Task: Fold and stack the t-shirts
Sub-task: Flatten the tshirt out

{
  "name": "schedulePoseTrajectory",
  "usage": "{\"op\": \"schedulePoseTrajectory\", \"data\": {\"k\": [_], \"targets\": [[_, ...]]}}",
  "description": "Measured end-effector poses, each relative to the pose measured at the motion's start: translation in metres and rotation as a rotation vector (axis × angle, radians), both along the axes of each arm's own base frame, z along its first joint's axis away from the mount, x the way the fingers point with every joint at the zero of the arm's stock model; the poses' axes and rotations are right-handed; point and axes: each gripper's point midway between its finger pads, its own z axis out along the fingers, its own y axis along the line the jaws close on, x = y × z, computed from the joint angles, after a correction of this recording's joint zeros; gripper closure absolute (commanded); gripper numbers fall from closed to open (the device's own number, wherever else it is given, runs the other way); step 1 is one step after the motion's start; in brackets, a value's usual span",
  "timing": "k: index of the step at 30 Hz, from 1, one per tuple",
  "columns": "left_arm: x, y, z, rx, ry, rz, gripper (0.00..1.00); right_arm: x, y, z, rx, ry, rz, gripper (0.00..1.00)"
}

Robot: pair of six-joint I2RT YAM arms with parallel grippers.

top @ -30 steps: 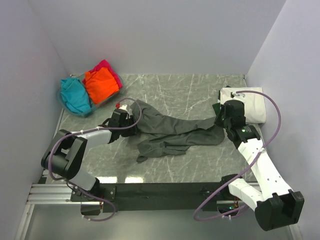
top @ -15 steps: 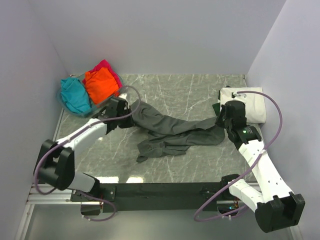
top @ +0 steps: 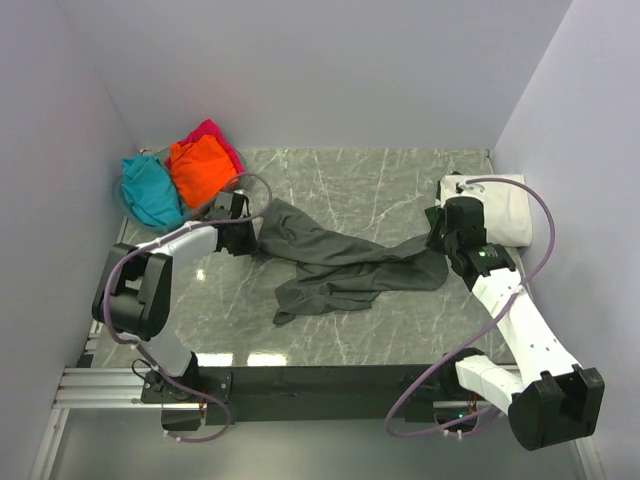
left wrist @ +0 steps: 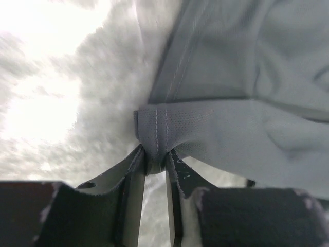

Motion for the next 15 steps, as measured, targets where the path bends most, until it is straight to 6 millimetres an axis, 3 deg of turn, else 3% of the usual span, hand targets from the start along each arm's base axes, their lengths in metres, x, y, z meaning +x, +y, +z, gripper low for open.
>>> {"op": "schedulePoseTrajectory", "data": {"k": [3,5,7,11,15], "targets": [[0.015,0.009,0.010,0.038,-0.069,0.051,0.76,0.001,0.000,0.000,-0.002,-0.002,0.003,1.00],[0.024,0.012,0.023,0.045,-0.121,0.073,0.84,0.003,0.001,0.001,-0.002,-0.007,0.004,1.00],[0.033,0.010,0.039,0.032,-0.173,0.083,1.00,0.004,0.001,0.000,0.000,-0.009,0.006,1.00],[0.042,0.003,0.072,-0.015,-0.271,0.060,1.00,0.005,0.003,-0.001,0.006,-0.005,0.015,1.00],[0.036,0.001,0.107,-0.051,-0.337,0.049,1.00,0.008,0.004,0.009,0.008,-0.022,0.018,1.00]]}}
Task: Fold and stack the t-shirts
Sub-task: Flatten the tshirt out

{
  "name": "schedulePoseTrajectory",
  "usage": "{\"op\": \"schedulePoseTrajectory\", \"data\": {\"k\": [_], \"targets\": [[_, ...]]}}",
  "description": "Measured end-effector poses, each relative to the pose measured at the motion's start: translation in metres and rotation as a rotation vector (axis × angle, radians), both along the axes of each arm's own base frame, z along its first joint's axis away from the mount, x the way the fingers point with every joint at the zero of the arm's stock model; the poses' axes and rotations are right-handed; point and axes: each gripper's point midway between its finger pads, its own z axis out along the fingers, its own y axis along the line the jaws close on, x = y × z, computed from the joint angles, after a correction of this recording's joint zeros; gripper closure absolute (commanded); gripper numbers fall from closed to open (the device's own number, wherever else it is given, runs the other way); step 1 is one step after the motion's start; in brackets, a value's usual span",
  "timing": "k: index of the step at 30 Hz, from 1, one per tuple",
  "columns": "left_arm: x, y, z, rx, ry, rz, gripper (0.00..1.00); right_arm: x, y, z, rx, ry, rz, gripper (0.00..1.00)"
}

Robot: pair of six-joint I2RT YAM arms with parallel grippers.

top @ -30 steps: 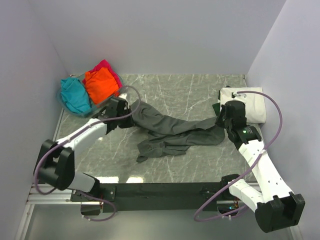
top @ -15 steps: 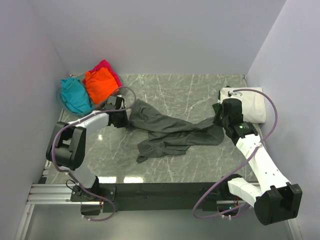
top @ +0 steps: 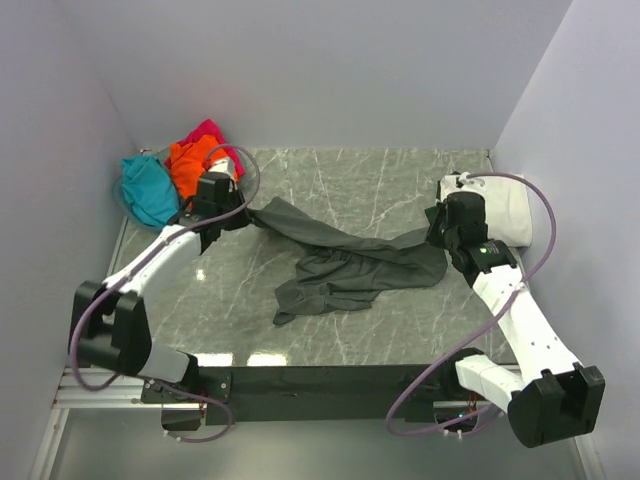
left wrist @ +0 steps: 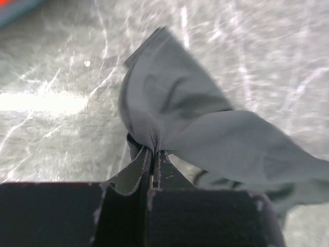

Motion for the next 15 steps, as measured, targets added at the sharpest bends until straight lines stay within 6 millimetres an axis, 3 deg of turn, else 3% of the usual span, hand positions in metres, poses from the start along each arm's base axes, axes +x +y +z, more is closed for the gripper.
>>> {"op": "schedulePoseTrajectory", "data": {"k": [3,9,15], "targets": [[-0.008,0.001,0.040,-0.020,-0.058,-0.010,1.00,0.005,0.001,0.027,0.008,-0.056,0.002,1.00],[-0.034,0.004,0.145,-0.069,-0.243,-0.047,1.00,-0.006,-0.002,0.098,0.032,-0.224,0.001,1.00],[-0.077,0.021,0.199,-0.068,-0.335,-0.050,1.00,-0.042,-0.014,0.163,0.044,-0.376,-0.020,1.00]]}}
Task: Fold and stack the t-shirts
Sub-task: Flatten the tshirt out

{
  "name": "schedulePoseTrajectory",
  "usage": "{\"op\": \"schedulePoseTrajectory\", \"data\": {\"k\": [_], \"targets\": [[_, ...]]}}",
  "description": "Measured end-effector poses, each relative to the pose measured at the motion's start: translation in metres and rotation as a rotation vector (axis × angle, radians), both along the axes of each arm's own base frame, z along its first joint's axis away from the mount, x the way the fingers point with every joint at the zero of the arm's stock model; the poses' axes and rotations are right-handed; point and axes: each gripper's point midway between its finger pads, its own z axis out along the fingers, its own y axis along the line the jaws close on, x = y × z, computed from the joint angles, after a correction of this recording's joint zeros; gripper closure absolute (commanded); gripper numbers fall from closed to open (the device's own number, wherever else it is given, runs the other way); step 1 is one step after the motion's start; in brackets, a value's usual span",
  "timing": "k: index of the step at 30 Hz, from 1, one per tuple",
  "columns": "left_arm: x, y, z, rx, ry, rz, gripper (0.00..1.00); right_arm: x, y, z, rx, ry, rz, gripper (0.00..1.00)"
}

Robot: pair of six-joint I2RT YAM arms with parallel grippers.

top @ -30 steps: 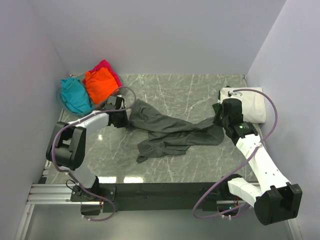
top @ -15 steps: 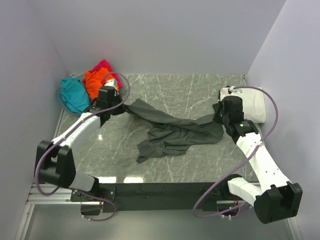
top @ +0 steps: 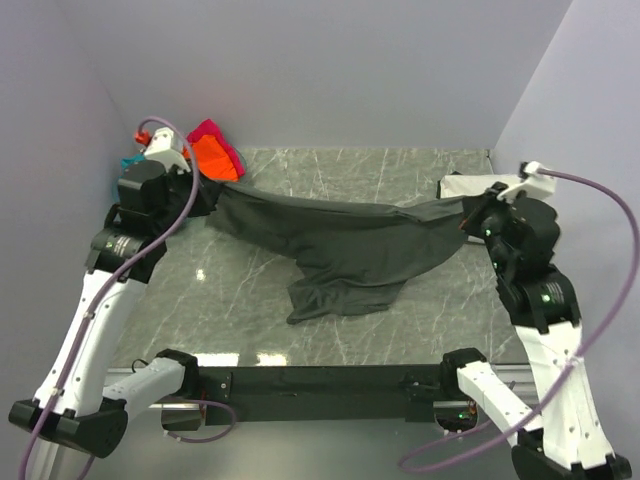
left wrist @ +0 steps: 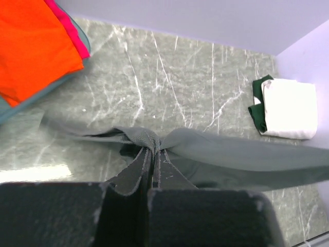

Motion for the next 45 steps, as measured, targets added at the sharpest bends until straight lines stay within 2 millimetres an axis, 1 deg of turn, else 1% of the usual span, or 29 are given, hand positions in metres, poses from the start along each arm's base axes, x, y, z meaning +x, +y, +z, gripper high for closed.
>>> {"op": "schedulePoseTrajectory", "data": {"k": [3,5,6,8,10,13,15,16,17,19,20,21,22,23,25,27,29,31,32,33,34,36,37,39,42,44,45], "targets": [[-0.008,0.007,0.017,0.003,-0.024,0.006,1.00,-0.013,-0.003,0.027,0.010,-0.066,-0.005,1.00],[-0.008,0.009,0.023,0.001,-0.037,0.000,1.00,-0.020,-0.006,0.043,0.012,-0.108,-0.009,1.00],[-0.008,0.009,0.023,-0.002,-0.036,-0.007,1.00,-0.021,-0.007,0.049,0.012,-0.122,-0.013,1.00],[-0.002,0.006,0.017,-0.006,-0.011,-0.036,1.00,-0.020,-0.007,0.057,0.010,-0.136,-0.014,1.00],[0.011,0.002,0.009,-0.022,0.023,-0.071,1.00,-0.009,-0.005,0.057,0.006,-0.125,-0.010,1.00],[0.042,-0.005,-0.007,-0.049,0.080,-0.113,1.00,0.024,0.002,0.044,-0.009,-0.063,-0.003,1.00],[0.069,-0.009,-0.022,-0.076,0.132,-0.145,1.00,0.050,0.006,0.034,-0.017,-0.009,0.003,1.00],[0.083,-0.010,-0.029,-0.094,0.159,-0.156,1.00,0.064,0.008,0.034,-0.016,0.002,0.010,1.00],[0.093,-0.011,-0.032,-0.105,0.173,-0.164,1.00,0.083,0.011,0.030,-0.016,0.025,0.015,1.00],[0.120,-0.013,-0.033,-0.138,0.191,-0.191,1.00,0.120,0.013,0.025,-0.010,0.055,0.022,1.00],[0.134,-0.014,-0.027,-0.156,0.185,-0.207,1.00,0.137,0.013,0.023,-0.008,0.073,0.024,1.00],[0.146,-0.015,-0.020,-0.169,0.168,-0.220,1.00,0.151,0.014,0.028,-0.003,0.069,0.028,1.00],[0.160,-0.015,-0.011,-0.186,0.153,-0.236,1.00,0.167,0.015,0.038,0.003,0.052,0.032,1.00],[0.172,-0.015,0.003,-0.201,0.124,-0.253,1.00,0.182,0.016,0.050,0.011,0.027,0.039,1.00],[0.188,-0.016,0.034,-0.224,0.047,-0.290,1.00,0.204,0.017,0.085,0.023,-0.049,0.050,1.00],[0.195,-0.015,0.073,-0.256,-0.053,-0.334,1.00,0.213,0.017,0.119,0.031,-0.133,0.061,1.00],[0.189,-0.013,0.103,-0.286,-0.130,-0.382,1.00,0.211,0.018,0.155,0.037,-0.229,0.074,1.00],[0.180,-0.006,0.135,-0.308,-0.221,-0.431,1.00,0.203,0.017,0.181,0.041,-0.306,0.089,1.00],[0.174,-0.002,0.147,-0.314,-0.255,-0.450,1.00,0.197,0.018,0.190,0.042,-0.334,0.098,1.00],[0.169,0.002,0.155,-0.311,-0.285,-0.462,1.00,0.192,0.019,0.198,0.042,-0.362,0.108,1.00],[0.163,0.006,0.159,-0.312,-0.297,-0.469,1.00,0.184,0.019,0.202,0.042,-0.383,0.116,1.00],[0.150,0.009,0.162,-0.306,-0.312,-0.483,1.00,0.171,0.021,0.199,0.040,-0.390,0.133,1.00],[0.141,0.008,0.158,-0.305,-0.309,-0.495,1.00,0.162,0.022,0.194,0.039,-0.387,0.141,1.00],[0.123,0.003,0.143,-0.309,-0.275,-0.518,1.00,0.145,0.024,0.178,0.039,-0.368,0.160,1.00],[0.099,-0.002,0.110,-0.308,-0.203,-0.520,1.00,0.116,0.027,0.151,0.041,-0.329,0.187,1.00],[0.086,-0.004,0.089,-0.308,-0.151,-0.508,0.99,0.097,0.028,0.140,0.040,-0.313,0.200,1.00],[0.079,-0.004,0.082,-0.307,-0.131,-0.501,1.00,0.084,0.027,0.139,0.038,-0.316,0.203,1.00]]}}
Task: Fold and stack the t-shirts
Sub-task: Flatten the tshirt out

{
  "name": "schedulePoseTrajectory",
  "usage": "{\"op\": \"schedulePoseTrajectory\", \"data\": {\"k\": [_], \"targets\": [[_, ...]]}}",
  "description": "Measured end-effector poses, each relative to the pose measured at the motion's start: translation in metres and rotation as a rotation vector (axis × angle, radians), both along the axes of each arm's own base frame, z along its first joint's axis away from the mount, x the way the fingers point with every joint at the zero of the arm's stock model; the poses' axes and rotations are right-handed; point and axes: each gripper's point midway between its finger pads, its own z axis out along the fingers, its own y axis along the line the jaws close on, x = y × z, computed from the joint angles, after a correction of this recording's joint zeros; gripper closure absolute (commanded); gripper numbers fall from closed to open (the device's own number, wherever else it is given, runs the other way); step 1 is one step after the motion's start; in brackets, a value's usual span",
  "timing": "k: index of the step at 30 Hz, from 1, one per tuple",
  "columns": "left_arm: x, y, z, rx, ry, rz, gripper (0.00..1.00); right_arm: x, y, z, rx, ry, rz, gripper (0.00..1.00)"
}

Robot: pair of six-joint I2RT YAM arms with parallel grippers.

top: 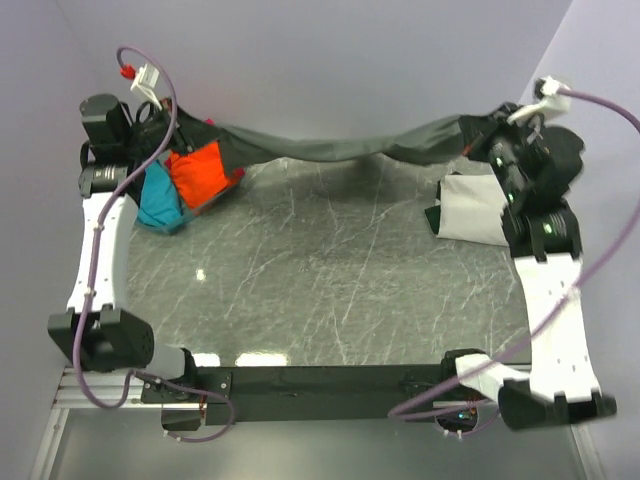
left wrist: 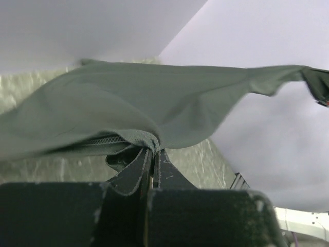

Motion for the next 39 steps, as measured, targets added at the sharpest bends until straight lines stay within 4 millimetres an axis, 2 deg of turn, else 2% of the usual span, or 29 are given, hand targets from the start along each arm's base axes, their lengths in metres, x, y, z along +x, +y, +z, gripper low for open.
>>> {"op": "schedulePoseTrajectory", "data": {"k": [2,3,4,6,9,12,15,18,21,27,30,32,34,36,39], "targets": [[-0.015,0.000,-0.007,0.013,0.024,0.017,1.00,-0.028,-0.002,0.008,-0.008,-0.027,-0.001,1.00],[-0.021,0.001,-0.005,0.020,0.022,0.026,1.00,-0.045,-0.004,0.019,-0.012,-0.065,-0.005,1.00],[-0.029,0.001,-0.001,0.024,0.015,0.035,1.00,-0.053,-0.005,0.025,-0.013,-0.085,-0.006,1.00],[-0.045,0.001,0.012,0.034,-0.018,0.053,1.00,-0.083,-0.009,0.048,-0.015,-0.152,-0.018,1.00],[-0.076,0.000,0.038,0.046,-0.097,0.076,1.00,-0.121,-0.014,0.081,-0.019,-0.245,-0.034,1.00],[-0.094,-0.001,0.058,0.051,-0.159,0.086,1.00,-0.151,-0.018,0.109,-0.015,-0.331,-0.048,1.00],[-0.101,0.000,0.070,0.054,-0.196,0.101,1.00,-0.161,-0.021,0.120,-0.011,-0.363,-0.060,1.00],[-0.091,0.003,0.065,0.055,-0.174,0.119,1.00,-0.149,-0.022,0.115,-0.014,-0.336,-0.071,1.00],[-0.070,0.007,0.051,0.053,-0.121,0.135,0.99,-0.120,-0.021,0.104,-0.023,-0.284,-0.077,1.00],[-0.007,0.015,-0.006,0.045,0.057,0.145,0.99,-0.036,-0.015,0.070,-0.041,-0.145,-0.070,1.00],[0.016,0.016,-0.024,0.037,0.111,0.132,1.00,0.008,-0.009,0.052,-0.049,-0.082,-0.048,1.00],[0.028,0.016,-0.025,0.034,0.116,0.123,1.00,0.033,-0.005,0.042,-0.052,-0.047,-0.035,1.00],[0.038,0.016,-0.018,0.027,0.106,0.112,1.00,0.049,-0.002,0.039,-0.052,-0.033,-0.023,1.00],[0.047,0.014,-0.001,0.017,0.068,0.087,1.00,0.059,0.001,0.047,-0.051,-0.044,-0.014,1.00],[0.050,0.008,0.028,-0.008,-0.003,0.039,0.99,0.057,0.003,0.075,-0.049,-0.110,0.001,1.00]]}}
